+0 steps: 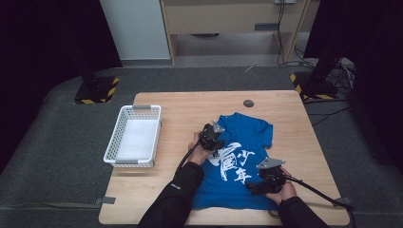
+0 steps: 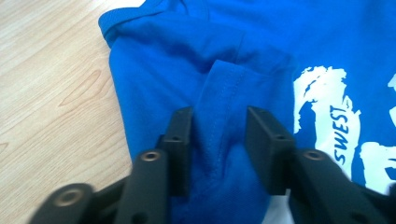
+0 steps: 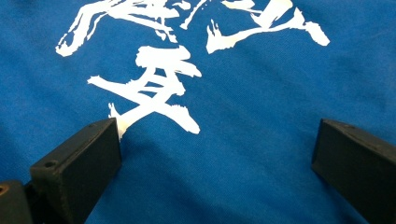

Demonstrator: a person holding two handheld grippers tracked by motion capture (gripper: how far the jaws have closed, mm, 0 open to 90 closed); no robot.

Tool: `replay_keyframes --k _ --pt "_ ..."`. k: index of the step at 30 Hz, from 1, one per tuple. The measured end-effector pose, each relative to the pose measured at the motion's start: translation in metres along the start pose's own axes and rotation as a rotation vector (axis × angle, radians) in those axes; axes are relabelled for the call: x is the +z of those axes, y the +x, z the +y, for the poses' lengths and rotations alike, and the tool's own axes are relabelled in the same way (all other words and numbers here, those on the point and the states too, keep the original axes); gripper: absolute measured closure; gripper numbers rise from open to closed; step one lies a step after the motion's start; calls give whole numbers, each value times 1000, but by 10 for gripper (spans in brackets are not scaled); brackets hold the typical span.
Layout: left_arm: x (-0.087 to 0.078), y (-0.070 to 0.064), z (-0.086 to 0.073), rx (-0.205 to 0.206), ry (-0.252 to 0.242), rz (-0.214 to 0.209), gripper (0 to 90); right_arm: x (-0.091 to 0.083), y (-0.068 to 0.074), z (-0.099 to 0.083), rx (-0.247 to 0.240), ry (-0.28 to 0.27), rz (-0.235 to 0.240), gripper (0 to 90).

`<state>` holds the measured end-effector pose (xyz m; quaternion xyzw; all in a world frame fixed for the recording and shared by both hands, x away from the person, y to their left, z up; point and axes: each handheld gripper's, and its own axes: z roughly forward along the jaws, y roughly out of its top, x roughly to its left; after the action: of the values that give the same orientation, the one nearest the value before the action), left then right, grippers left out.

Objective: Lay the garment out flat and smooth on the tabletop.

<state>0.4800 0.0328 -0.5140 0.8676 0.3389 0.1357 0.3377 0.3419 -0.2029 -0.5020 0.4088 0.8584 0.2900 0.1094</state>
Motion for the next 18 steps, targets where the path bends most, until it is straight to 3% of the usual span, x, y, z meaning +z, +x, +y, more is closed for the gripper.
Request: replay_keyframes --k 11,14,18 --pt "-7 -2 1 -25 -21 14 851 0 0 0 0 0 0 16" --pt "-15 3 4 -48 -58 35 863 0 0 0 0 0 0 16" --pt "-39 24 9 -139 -133 106 864 0 0 0 0 -1 -1 16"
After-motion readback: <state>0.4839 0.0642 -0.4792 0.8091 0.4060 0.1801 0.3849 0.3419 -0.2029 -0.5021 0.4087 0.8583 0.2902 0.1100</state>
